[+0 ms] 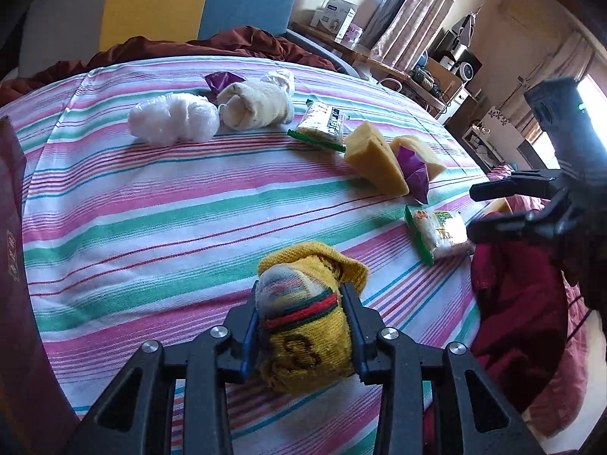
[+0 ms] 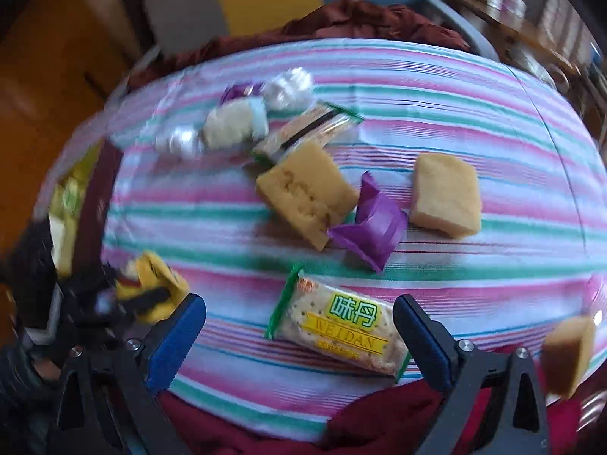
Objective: Organize objects
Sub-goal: 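Grasp the WEIDAN cracker packet with the right tool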
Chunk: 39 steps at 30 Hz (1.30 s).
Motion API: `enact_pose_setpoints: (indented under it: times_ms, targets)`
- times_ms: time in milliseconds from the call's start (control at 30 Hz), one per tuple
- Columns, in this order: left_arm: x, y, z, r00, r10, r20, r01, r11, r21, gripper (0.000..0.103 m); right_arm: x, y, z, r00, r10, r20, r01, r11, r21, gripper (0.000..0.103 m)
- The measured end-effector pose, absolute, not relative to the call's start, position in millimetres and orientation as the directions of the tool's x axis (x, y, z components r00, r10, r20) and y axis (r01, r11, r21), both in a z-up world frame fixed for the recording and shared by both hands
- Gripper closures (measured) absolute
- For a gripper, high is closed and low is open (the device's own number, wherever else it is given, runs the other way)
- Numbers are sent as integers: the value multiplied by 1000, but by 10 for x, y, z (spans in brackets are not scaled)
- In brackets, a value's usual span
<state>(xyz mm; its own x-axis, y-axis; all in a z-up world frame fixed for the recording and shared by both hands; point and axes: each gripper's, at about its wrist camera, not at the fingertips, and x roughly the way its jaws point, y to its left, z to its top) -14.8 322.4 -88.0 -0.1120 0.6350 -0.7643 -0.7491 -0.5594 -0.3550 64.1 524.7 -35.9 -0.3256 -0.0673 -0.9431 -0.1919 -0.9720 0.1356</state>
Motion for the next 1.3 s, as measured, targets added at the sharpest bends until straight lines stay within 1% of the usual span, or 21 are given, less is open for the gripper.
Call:
enact_pose_setpoints:
  times_ms: [67, 167, 233, 300, 400, 433, 467, 500, 533, 567, 600, 633, 667, 833, 933, 1033, 1167, 1267, 1300]
  targets:
    - [-133, 3251, -887, -116, 638, -761, -751, -558, -353, 63, 595, 5067, -464, -208, -5, -978, -45, -999, 14, 2]
    - [-135, 3242, -894, -116, 643, -757, -749, -557, -358, 63, 560, 4947, -528, -126, 66, -990, 82, -994, -76, 2]
    - [-140, 3240, -897, -115, 644, -756, -749, -556, -360, 63, 535, 4894, -627, -62, 100, -993, 155, -982, -109, 2]
    - [-141, 3239, -900, -117, 644, -756, -747, -558, -361, 62, 506, 4874, -741, -13, 143, -990, 202, -969, -143, 2]
    - [-140, 3238, -894, -123, 644, -755, -749, -560, -355, 62, 445, 4910, -892, 35, 173, -984, 215, -963, -162, 4]
    - [-137, 3242, -894, -125, 644, -754, -750, -559, -353, 62, 437, 4919, -948, 51, 181, -982, 218, -962, -166, 10]
    - [-134, 3245, -895, -127, 645, -754, -752, -559, -351, 62, 433, 4929, -1011, 70, 190, -979, 222, -960, -171, 21]
    - [-130, 3247, -896, -130, 646, -752, -753, -558, -349, 62, 433, 4940, -1046, 82, 188, -979, 220, -961, -166, 22]
    - [-125, 3249, -899, -132, 646, -751, -754, -558, -347, 62, 439, 4950, -1041, 79, 181, -980, 215, -963, -161, 25]
    - [-121, 3252, -901, -136, 647, -750, -754, -558, -345, 62, 453, 4962, -1021, 66, 167, -984, 206, -967, -150, 36]
    - [-115, 3252, -902, -140, 648, -749, -755, -559, -342, 62, 470, 4969, -1010, 57, 153, -987, 197, -971, -139, 41]
    - [-110, 3254, -904, -143, 648, -748, -757, -558, -339, 62, 493, 4966, -1001, 50, 141, -989, 191, -973, -129, 47]
    - [-101, 3255, -905, -147, 648, -748, -760, -558, -334, 62, 520, 4945, -985, 35, 138, -990, 186, -974, -129, 50]
    - [-80, 3249, -892, -155, 643, -750, -764, -559, -321, 62, 580, 4770, -909, -26, 86, -996, 143, -986, -89, 50]
    - [-60, 3216, -868, -163, 635, -755, -762, -567, -312, 65, 548, 4650, -848, -61, 33, -998, 103, -994, -40, 50]
    - [-25, 3134, -817, -174, 624, -762, -759, -578, -300, 66, 487, 4580, -860, -95, 17, -995, 44, -999, -21, 50]
    - [53, 2919, -718, -195, 619, -760, -763, -583, -279, 66, 456, 4558, -931, -148, -18, -989, -40, -999, 24, 51]
    - [90, 2745, -594, -216, 628, -748, -758, -590, -277, 66, 489, 4519, -917, -197, -65, -978, -57, -995, 78, 51]
    - [100, 2669, -530, -229, 634, -739, -755, -594, -276, 66, 500, 4500, -936, -196, -60, -979, -60, -996, 73, 51]
